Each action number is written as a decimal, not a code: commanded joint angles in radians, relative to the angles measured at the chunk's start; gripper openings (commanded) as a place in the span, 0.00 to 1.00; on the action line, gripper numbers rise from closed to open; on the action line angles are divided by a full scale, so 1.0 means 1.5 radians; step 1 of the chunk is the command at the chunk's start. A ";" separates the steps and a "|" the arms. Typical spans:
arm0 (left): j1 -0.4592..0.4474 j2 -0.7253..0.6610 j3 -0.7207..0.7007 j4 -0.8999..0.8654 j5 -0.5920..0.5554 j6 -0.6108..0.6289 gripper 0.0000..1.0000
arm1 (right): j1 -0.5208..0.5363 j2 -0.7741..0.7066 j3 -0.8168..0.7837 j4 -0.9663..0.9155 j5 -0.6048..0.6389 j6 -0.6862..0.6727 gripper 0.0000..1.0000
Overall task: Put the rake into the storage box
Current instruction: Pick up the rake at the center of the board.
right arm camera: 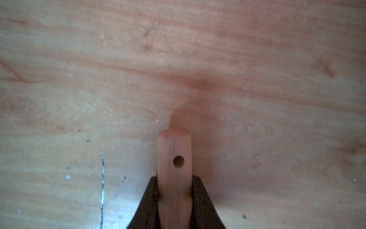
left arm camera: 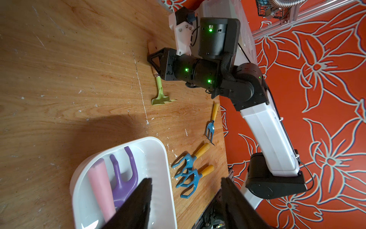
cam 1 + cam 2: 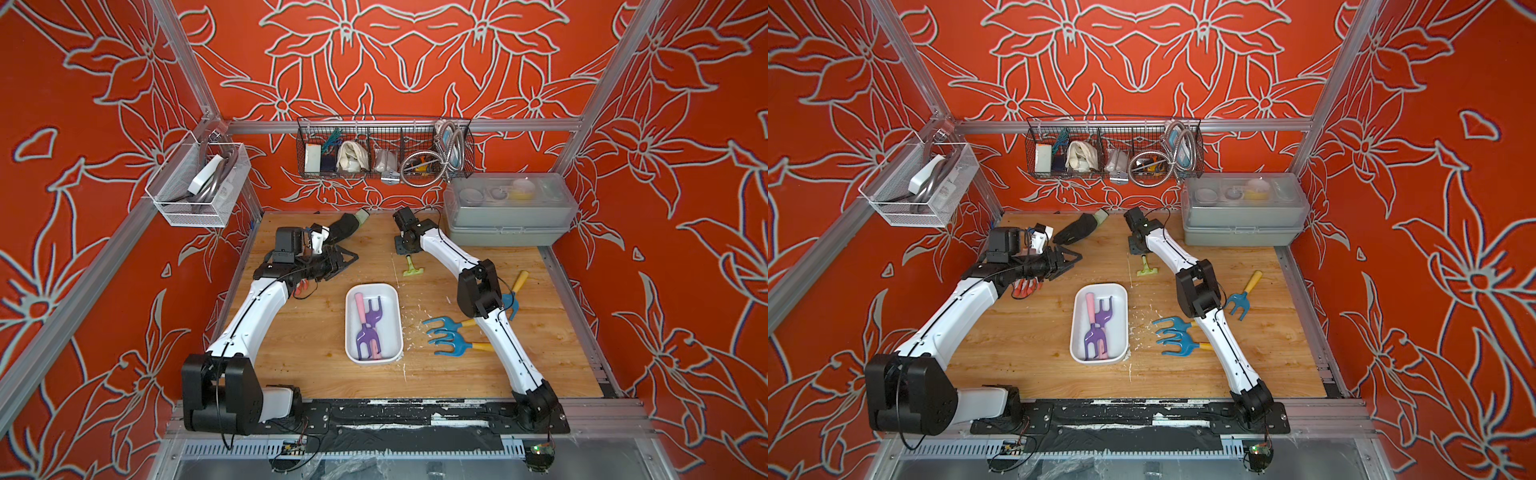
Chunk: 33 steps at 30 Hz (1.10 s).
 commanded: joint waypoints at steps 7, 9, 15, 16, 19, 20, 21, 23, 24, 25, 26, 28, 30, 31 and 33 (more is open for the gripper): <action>-0.002 -0.012 -0.006 0.003 -0.017 0.032 0.58 | 0.000 -0.267 -0.275 0.049 0.001 0.000 0.00; -0.015 -0.017 -0.003 -0.009 -0.030 0.044 0.58 | 0.000 -0.344 -0.365 0.092 -0.017 0.017 0.00; -0.094 -0.035 0.010 -0.049 -0.105 0.105 0.59 | 0.005 -0.549 -0.612 0.202 -0.101 0.078 0.00; -0.107 -0.037 0.011 -0.053 -0.118 0.110 0.59 | 0.008 -0.580 -0.644 0.213 -0.115 0.087 0.00; -0.139 -0.043 0.014 -0.052 -0.133 0.103 0.58 | 0.015 -0.662 -0.727 0.242 -0.142 0.111 0.00; -0.150 -0.050 0.013 -0.046 -0.140 0.091 0.58 | 0.019 -0.689 -0.752 0.253 -0.146 0.116 0.00; -0.161 -0.058 0.013 -0.041 -0.146 0.080 0.58 | 0.021 -0.711 -0.771 0.260 -0.149 0.122 0.00; -0.190 -0.081 0.019 -0.042 -0.171 0.065 0.58 | 0.026 -0.759 -0.811 0.276 -0.159 0.135 0.00; -0.204 -0.094 0.022 -0.046 -0.187 0.061 0.59 | 0.029 -0.778 -0.824 0.280 -0.163 0.141 0.00; -0.220 -0.112 0.023 -0.052 -0.204 0.059 0.59 | 0.033 -0.798 -0.836 0.280 -0.169 0.145 0.00; -0.234 -0.132 0.018 -0.055 -0.224 0.054 0.60 | 0.041 -0.816 -0.846 0.280 -0.171 0.148 0.00; -0.247 -0.171 -0.007 -0.048 -0.246 0.035 0.61 | 0.055 -0.851 -0.864 0.279 -0.167 0.152 0.00; -0.250 -0.211 -0.049 -0.030 -0.253 0.012 0.61 | 0.075 -0.880 -0.885 0.283 -0.161 0.161 0.00; -0.252 -0.239 -0.070 -0.026 -0.260 0.003 0.61 | 0.084 -0.893 -0.899 0.288 -0.158 0.167 0.00; -0.254 -0.274 -0.103 -0.027 -0.270 -0.002 0.61 | 0.107 -0.910 -0.921 0.304 -0.150 0.179 0.00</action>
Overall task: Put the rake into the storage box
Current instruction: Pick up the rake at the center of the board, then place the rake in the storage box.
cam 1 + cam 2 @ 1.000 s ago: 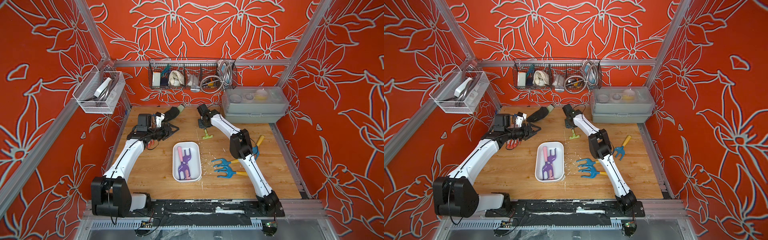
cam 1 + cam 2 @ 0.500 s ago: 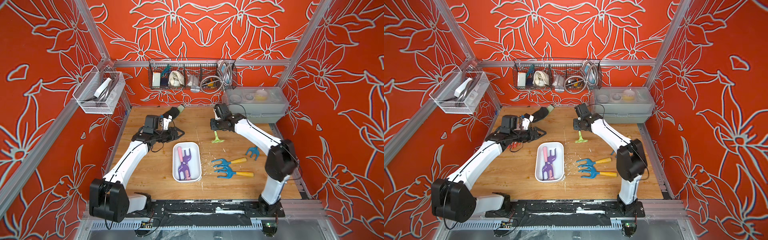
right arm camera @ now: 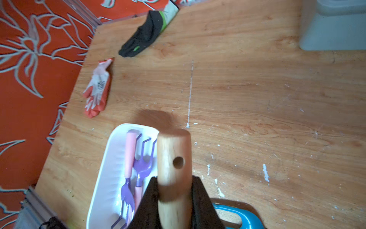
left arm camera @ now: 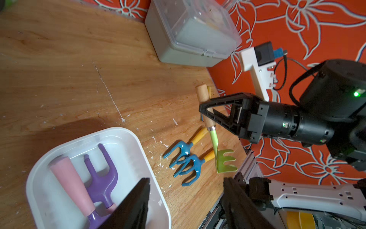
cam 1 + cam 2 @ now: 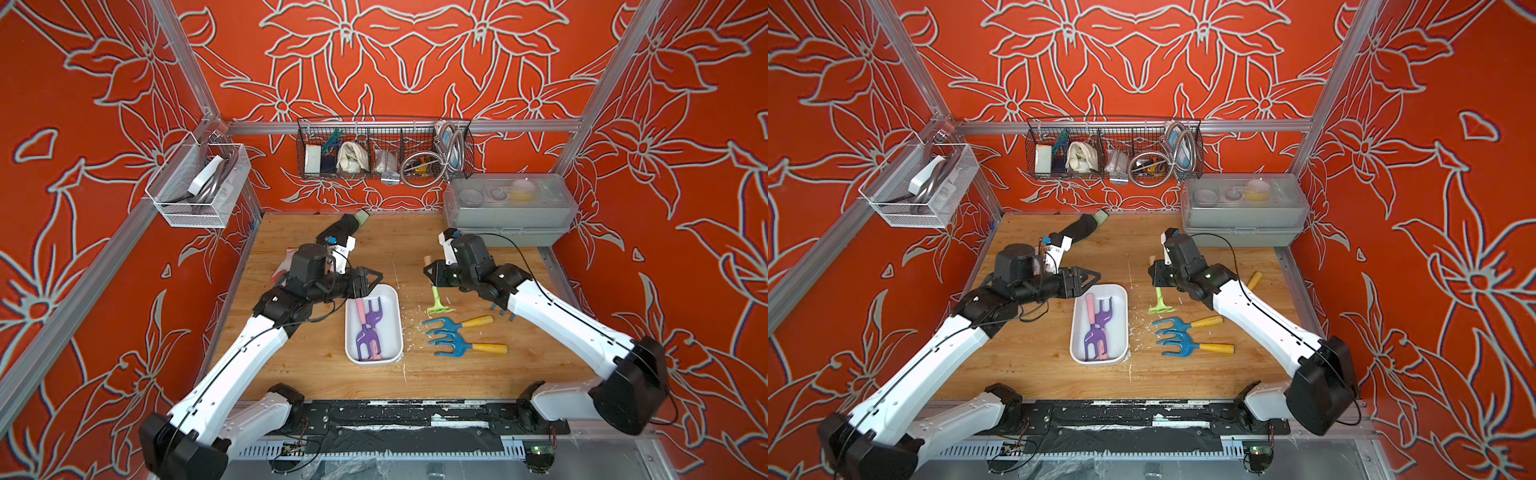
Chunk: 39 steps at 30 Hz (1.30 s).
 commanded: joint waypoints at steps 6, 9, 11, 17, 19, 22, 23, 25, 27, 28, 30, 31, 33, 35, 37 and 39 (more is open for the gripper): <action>-0.005 -0.112 -0.114 -0.008 -0.050 -0.044 0.62 | 0.091 -0.001 -0.041 0.060 0.004 0.067 0.00; -0.005 -0.150 -0.144 -0.013 -0.058 -0.060 0.63 | 0.120 0.023 -0.039 0.082 0.001 0.089 0.00; -0.005 -0.181 -0.161 -0.030 -0.081 -0.068 0.63 | 0.142 0.041 -0.035 0.092 0.012 0.099 0.00; -0.005 -0.251 -0.190 -0.099 -0.141 -0.082 0.65 | 0.184 0.093 -0.047 0.149 0.020 0.148 0.00; -0.005 -0.265 -0.198 -0.110 -0.151 -0.090 0.65 | 0.196 0.115 -0.040 0.161 0.019 0.160 0.00; -0.005 -0.281 -0.209 -0.110 -0.147 -0.101 0.66 | 0.213 0.151 -0.029 0.187 0.017 0.179 0.00; -0.005 -0.285 -0.210 -0.111 -0.147 -0.104 0.66 | 0.217 0.163 -0.027 0.198 0.017 0.187 0.00; -0.005 -0.291 -0.209 -0.114 -0.146 -0.105 0.67 | 0.221 0.181 -0.025 0.220 0.015 0.203 0.00; -0.005 -0.293 -0.207 -0.118 -0.143 -0.105 0.67 | 0.222 0.196 -0.022 0.234 0.017 0.213 0.00; -0.005 -0.295 -0.205 -0.120 -0.141 -0.105 0.67 | 0.223 0.203 -0.020 0.242 0.018 0.217 0.00; -0.005 -0.295 -0.203 -0.121 -0.139 -0.106 0.67 | 0.223 0.216 -0.017 0.255 0.017 0.225 0.00; -0.005 -0.295 -0.203 -0.121 -0.139 -0.105 0.67 | 0.223 0.223 -0.016 0.261 0.015 0.229 0.00; -0.005 -0.294 -0.204 -0.119 -0.139 -0.106 0.68 | 0.223 0.237 -0.010 0.267 0.012 0.234 0.00; -0.005 -0.292 -0.204 -0.117 -0.138 -0.105 0.68 | 0.223 0.247 -0.005 0.272 0.011 0.239 0.00; -0.005 -0.291 -0.202 -0.116 -0.137 -0.105 0.68 | 0.223 0.255 -0.005 0.284 0.012 0.244 0.00; -0.005 -0.288 -0.202 -0.116 -0.135 -0.105 0.68 | 0.223 0.259 -0.002 0.283 0.014 0.243 0.00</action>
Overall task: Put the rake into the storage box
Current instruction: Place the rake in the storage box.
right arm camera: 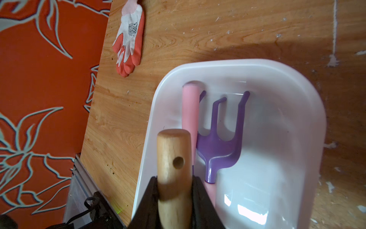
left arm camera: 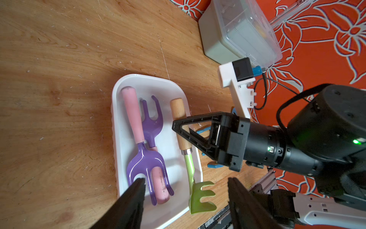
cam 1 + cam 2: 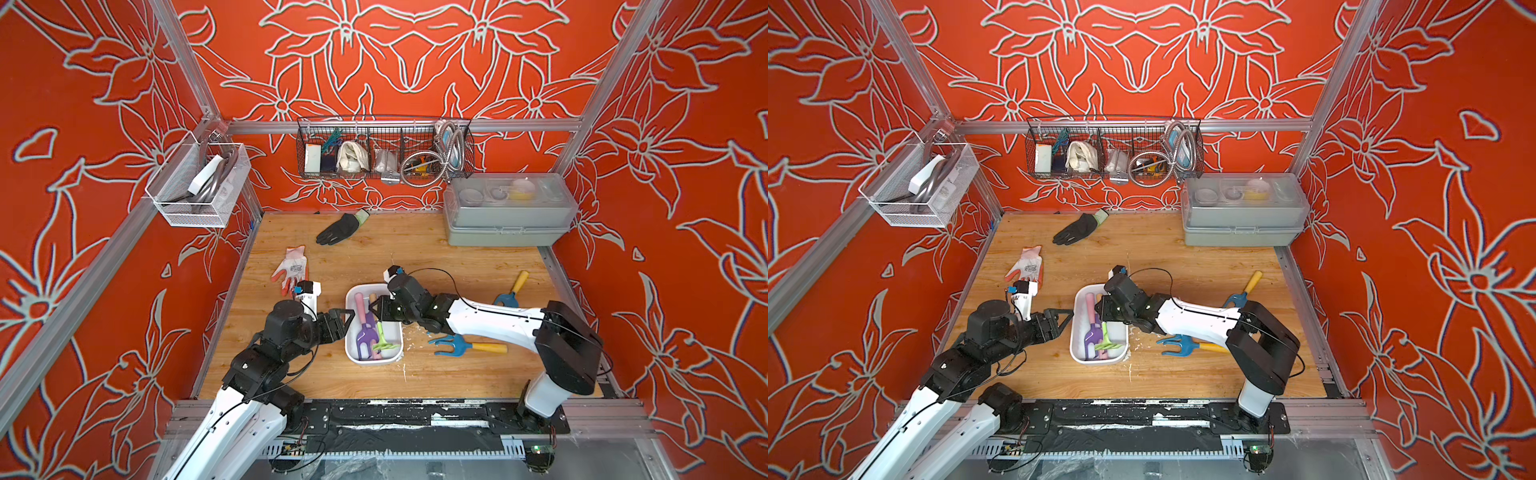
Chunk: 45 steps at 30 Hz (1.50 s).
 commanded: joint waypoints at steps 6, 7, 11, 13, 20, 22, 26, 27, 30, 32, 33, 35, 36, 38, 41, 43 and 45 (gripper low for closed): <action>-0.002 0.006 0.012 0.001 0.004 0.000 0.68 | 0.002 -0.003 0.018 -0.008 0.044 -0.003 0.08; -0.002 0.009 0.014 0.002 0.004 0.000 0.69 | 0.002 -0.009 0.014 -0.012 0.052 -0.005 0.14; -0.002 0.022 0.026 0.003 0.005 0.003 0.69 | 0.001 -0.021 0.010 -0.023 0.065 -0.022 0.40; -0.002 0.031 0.037 0.001 0.007 0.006 0.69 | 0.001 -0.027 0.012 -0.028 0.071 -0.030 0.44; -0.002 0.055 0.083 -0.026 0.005 0.030 0.69 | 0.001 -0.067 0.033 -0.063 0.100 -0.085 0.44; -0.002 0.066 0.096 -0.034 0.007 0.040 0.69 | 0.001 -0.087 0.039 -0.085 0.118 -0.113 0.43; -0.002 0.103 0.125 -0.051 0.021 0.064 0.68 | -0.001 -0.145 0.016 -0.113 0.171 -0.164 0.43; -0.002 0.114 0.132 -0.055 0.025 0.070 0.67 | -0.004 -0.163 0.007 -0.121 0.182 -0.174 0.44; -0.001 0.143 0.147 -0.055 0.038 0.081 0.66 | -0.020 -0.212 -0.018 -0.148 0.187 -0.197 0.47; -0.003 0.162 0.154 -0.053 0.044 0.087 0.64 | -0.044 -0.249 -0.035 -0.180 0.168 -0.203 0.48; -0.006 0.171 0.159 -0.054 0.045 0.090 0.63 | -0.057 -0.267 -0.046 -0.193 0.157 -0.203 0.48; -0.016 0.188 0.167 -0.050 0.046 0.098 0.63 | -0.093 -0.318 -0.082 -0.208 0.126 -0.206 0.48; -0.024 0.199 0.172 -0.049 0.043 0.102 0.63 | -0.108 -0.342 -0.100 -0.214 0.118 -0.205 0.49; -0.041 0.221 0.181 -0.047 0.036 0.110 0.63 | -0.148 -0.399 -0.141 -0.230 0.101 -0.196 0.50; -0.074 0.259 0.190 -0.032 0.019 0.115 0.62 | -0.193 -0.485 -0.191 -0.263 0.094 -0.194 0.54; -0.102 0.291 0.197 -0.018 0.003 0.118 0.61 | -0.208 -0.546 -0.209 -0.297 0.106 -0.196 0.57; -0.130 0.331 0.208 -0.008 -0.013 0.124 0.61 | -0.214 -0.589 -0.215 -0.333 0.121 -0.198 0.59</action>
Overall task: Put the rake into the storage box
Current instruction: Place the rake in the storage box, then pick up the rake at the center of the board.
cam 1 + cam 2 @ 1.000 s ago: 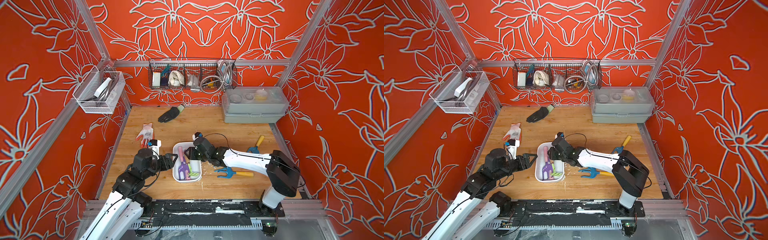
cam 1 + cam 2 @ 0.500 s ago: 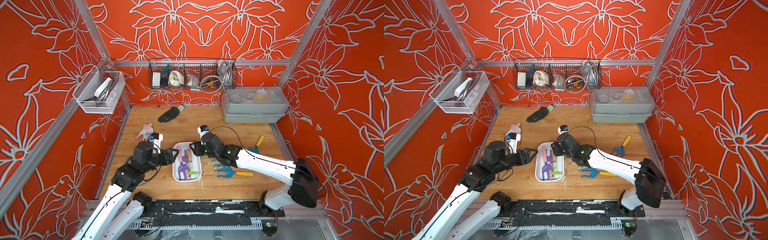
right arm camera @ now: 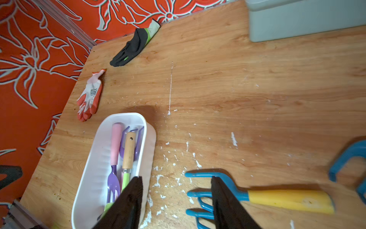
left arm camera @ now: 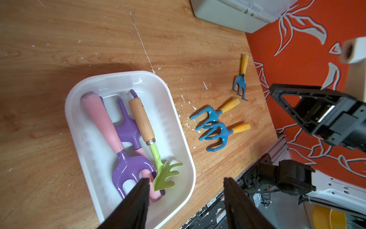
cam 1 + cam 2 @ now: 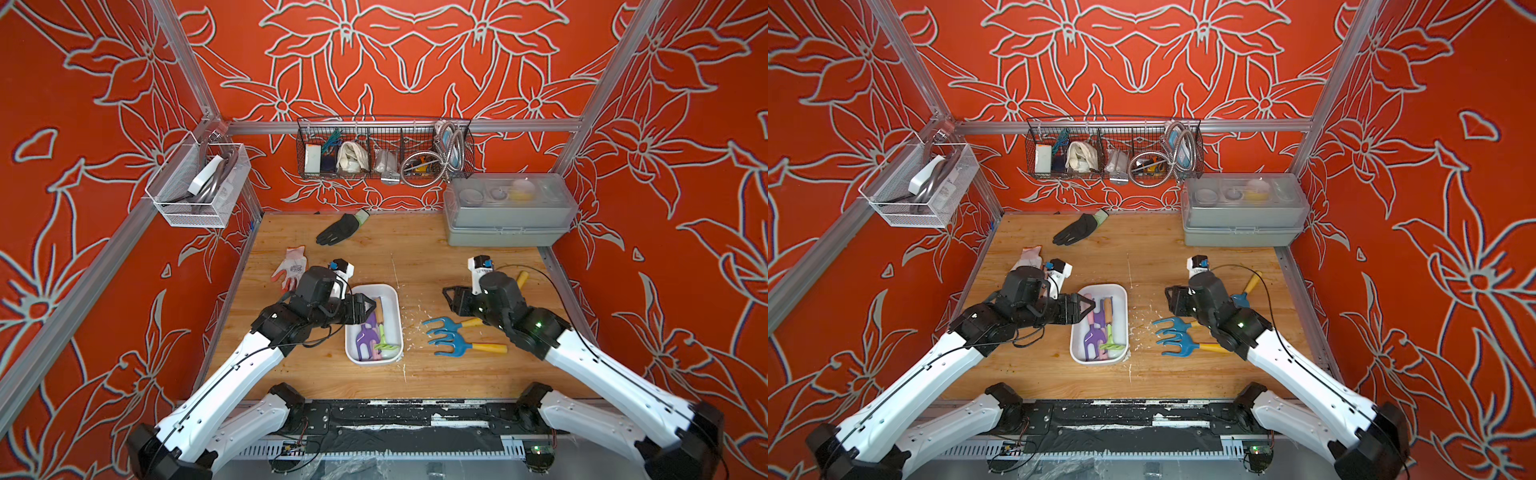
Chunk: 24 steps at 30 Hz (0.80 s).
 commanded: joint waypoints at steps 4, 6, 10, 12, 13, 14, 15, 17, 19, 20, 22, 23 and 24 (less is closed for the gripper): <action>-0.087 0.116 0.054 0.038 -0.048 0.043 0.61 | -0.014 -0.115 -0.020 -0.124 0.025 -0.007 0.63; -0.117 0.154 0.074 0.042 -0.061 0.056 0.61 | -0.016 -0.144 -0.024 -0.148 0.028 -0.002 0.65; -0.160 0.226 0.110 0.057 -0.064 0.085 0.61 | -0.018 -0.202 -0.020 -0.185 0.028 0.012 0.67; -0.181 0.268 0.129 0.060 -0.066 0.105 0.60 | -0.018 -0.234 -0.007 -0.205 0.037 0.022 0.67; -0.191 0.285 0.138 0.061 -0.070 0.113 0.60 | -0.018 -0.247 0.002 -0.216 0.045 0.025 0.67; -0.205 0.307 0.149 0.063 -0.078 0.124 0.60 | -0.018 -0.259 0.016 -0.227 0.053 0.027 0.66; -0.218 0.326 0.159 0.065 -0.083 0.138 0.59 | -0.018 -0.267 0.031 -0.237 0.062 0.028 0.66; -0.243 0.363 0.177 0.072 -0.094 0.159 0.59 | -0.018 -0.276 0.058 -0.252 0.071 0.031 0.65; -0.265 0.395 0.194 0.081 -0.097 0.180 0.59 | -0.018 -0.279 0.081 -0.262 0.070 0.035 0.63; -0.276 0.409 0.202 0.087 -0.100 0.189 0.59 | -0.018 -0.286 0.094 -0.263 0.064 0.037 0.62; -0.290 0.433 0.211 0.101 -0.100 0.204 0.59 | -0.018 -0.307 0.106 -0.244 0.049 0.041 0.61; -0.296 0.443 0.214 0.109 -0.101 0.211 0.59 | -0.018 -0.317 0.111 -0.232 0.044 0.044 0.61; -0.301 0.453 0.219 0.116 -0.103 0.220 0.59 | -0.018 -0.326 0.120 -0.222 0.039 0.045 0.61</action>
